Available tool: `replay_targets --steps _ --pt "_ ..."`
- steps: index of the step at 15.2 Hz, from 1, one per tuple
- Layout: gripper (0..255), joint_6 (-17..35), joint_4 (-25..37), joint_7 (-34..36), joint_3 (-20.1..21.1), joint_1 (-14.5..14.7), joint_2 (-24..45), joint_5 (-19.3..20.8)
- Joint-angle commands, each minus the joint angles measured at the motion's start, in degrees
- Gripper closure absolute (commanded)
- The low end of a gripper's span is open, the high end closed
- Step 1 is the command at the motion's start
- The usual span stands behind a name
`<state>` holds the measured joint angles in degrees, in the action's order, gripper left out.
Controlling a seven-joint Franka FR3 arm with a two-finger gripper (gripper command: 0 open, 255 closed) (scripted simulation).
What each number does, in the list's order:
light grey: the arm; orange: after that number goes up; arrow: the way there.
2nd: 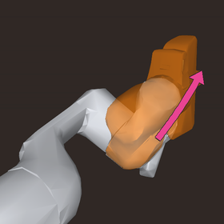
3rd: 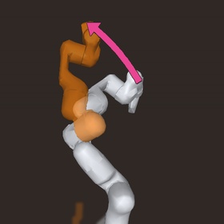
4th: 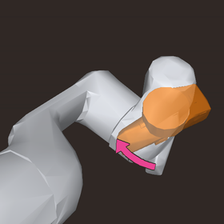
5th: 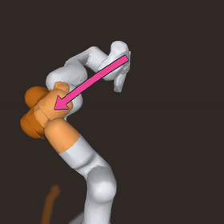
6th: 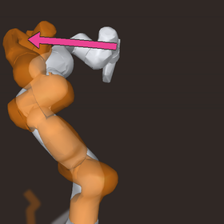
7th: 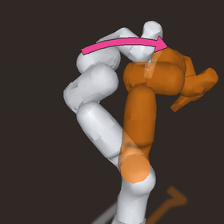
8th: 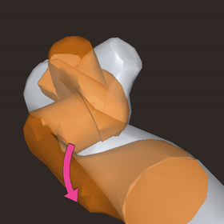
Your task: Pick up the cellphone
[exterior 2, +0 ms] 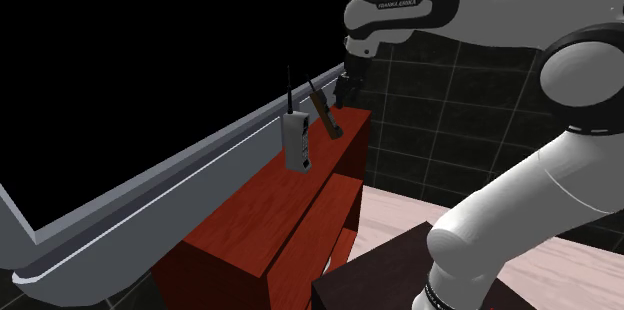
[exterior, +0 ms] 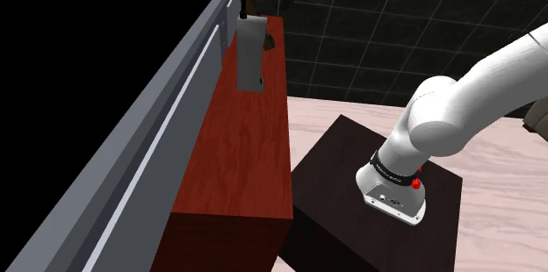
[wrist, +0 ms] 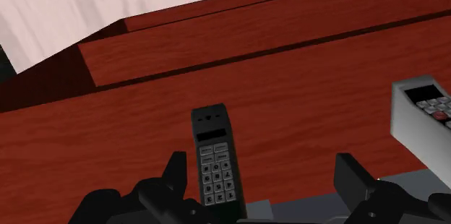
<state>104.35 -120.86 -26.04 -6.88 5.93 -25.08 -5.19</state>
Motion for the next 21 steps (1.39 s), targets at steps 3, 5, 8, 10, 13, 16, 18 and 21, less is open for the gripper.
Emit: replay_targets --steps 3,5,8,10,13,16,18,21 --pt "0 4.8 5.6 -5.6 -0.4 1.9 6.0 -1.0" --pt "0 6.6 8.6 -8.4 -0.5 2.8 8.7 -1.7" --pt "0 9.0 13.4 -12.4 -0.6 4.1 12.7 -2.8" --pt "0 10.2 16.3 -14.8 -0.5 4.7 15.1 -3.5" --pt "0 12.5 13.7 -15.2 -0.5 4.7 14.7 -3.7" --pt "0 14.8 11.2 -15.5 -0.4 4.7 14.5 -3.8" --pt "0 16.0 9.9 -15.7 -0.4 4.8 14.5 -3.9" --pt "255 15.9 10.0 -15.7 -0.4 4.8 14.5 -3.9"
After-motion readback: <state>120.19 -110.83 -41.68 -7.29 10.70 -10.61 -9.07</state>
